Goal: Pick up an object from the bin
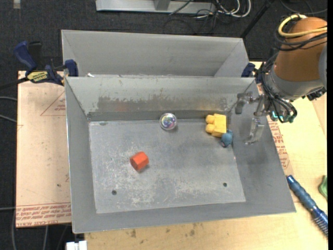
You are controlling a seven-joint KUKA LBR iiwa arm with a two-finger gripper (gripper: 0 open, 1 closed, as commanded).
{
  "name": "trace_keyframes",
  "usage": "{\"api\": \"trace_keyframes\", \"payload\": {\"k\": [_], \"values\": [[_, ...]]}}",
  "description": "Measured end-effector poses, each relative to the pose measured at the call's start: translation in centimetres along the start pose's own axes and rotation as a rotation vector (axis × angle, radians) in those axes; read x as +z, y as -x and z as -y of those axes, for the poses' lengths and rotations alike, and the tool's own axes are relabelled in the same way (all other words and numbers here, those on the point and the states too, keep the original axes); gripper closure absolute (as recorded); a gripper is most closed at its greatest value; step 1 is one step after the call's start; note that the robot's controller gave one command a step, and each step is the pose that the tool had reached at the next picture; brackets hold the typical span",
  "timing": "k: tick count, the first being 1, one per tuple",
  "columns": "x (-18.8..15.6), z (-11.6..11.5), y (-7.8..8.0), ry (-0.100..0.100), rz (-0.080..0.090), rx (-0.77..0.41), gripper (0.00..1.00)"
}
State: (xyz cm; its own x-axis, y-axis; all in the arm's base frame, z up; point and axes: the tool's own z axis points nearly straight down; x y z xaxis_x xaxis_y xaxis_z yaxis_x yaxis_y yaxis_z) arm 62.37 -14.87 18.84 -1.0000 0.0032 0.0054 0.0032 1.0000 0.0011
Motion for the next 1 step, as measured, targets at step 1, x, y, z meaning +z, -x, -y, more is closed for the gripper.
{"api": "trace_keyframes", "payload": {"k": [1], "values": [[11.95, 0.43, 1.29, 0.001, 0.012, 0.084, 0.0]]}}
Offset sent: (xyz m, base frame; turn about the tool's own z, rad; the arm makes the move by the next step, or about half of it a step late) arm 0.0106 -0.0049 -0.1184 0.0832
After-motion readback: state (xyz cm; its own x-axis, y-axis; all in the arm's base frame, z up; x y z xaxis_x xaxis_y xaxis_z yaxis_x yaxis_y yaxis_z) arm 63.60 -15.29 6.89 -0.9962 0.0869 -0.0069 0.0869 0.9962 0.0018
